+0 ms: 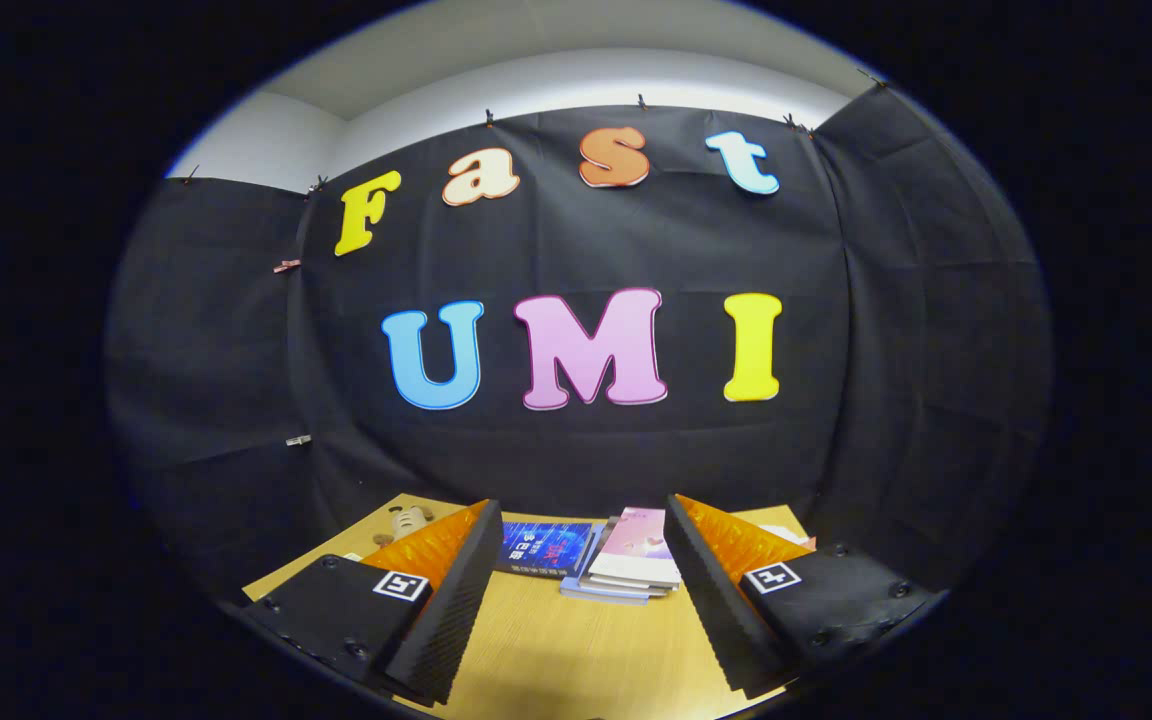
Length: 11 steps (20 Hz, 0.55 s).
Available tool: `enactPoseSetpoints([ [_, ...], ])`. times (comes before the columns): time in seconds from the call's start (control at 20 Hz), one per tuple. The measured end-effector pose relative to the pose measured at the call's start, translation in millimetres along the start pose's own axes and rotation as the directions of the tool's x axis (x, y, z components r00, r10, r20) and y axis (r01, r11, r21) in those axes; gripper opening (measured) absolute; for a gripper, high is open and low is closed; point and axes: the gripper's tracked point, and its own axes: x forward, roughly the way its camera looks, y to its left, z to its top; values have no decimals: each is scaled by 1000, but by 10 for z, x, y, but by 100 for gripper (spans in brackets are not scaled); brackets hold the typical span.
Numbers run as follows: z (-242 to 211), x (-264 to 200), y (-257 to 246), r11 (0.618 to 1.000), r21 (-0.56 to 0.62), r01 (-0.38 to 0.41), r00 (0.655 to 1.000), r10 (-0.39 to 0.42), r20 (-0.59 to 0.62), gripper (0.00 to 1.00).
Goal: Open the storage box then place both shoes into the box .Put the left shoe in first, then the right shoe, with the right side of both shoes facing outward in a uniform manner.
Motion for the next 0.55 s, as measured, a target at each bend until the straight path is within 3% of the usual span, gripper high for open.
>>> enactPoseSetpoints([
  [0.2,27,-157,78,999,28,-33,999,32,41,98],
  [0.55,-380,-237,97,998,59,24,1000,-25,12,98],
])
